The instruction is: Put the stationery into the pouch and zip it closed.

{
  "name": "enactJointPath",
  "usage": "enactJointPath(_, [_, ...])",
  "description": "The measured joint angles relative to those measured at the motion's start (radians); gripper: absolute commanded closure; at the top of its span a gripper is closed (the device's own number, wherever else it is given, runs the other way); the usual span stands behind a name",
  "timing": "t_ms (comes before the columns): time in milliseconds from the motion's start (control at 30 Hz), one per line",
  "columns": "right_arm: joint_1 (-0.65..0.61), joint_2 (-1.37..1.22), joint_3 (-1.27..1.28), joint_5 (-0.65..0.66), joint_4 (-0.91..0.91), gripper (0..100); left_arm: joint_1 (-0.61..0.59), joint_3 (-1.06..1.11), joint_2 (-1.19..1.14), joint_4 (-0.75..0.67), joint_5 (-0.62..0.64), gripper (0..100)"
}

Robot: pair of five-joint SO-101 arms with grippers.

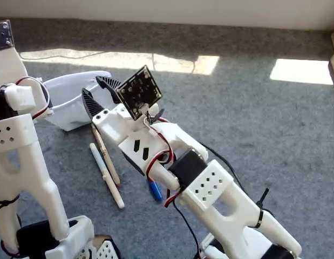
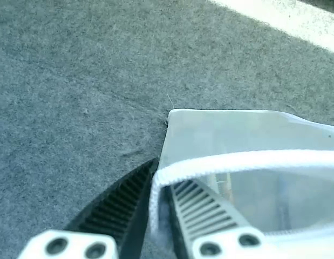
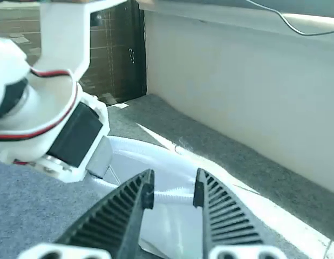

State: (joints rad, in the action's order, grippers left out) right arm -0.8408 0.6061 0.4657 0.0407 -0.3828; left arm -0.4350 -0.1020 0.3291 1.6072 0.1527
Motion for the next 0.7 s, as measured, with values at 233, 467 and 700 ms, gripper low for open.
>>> enactJointPath(233, [0.003, 0.008, -0.124, 0.066, -0.227, 89.3, -0.091, -0.002, -0.003, -0.002, 0.017, 99])
enactJointPath(467, [0.034, 0.008, -0.13, 0.081, -0.376, 89.3, -0.138, -0.005, -0.003, -0.011, 0.028, 99])
enactJointPath(700, [0.126, -0.089, -0.13, 0.054, -0.525, 89.2, -0.138, -0.005, -0.003, -0.011, 0.028, 99])
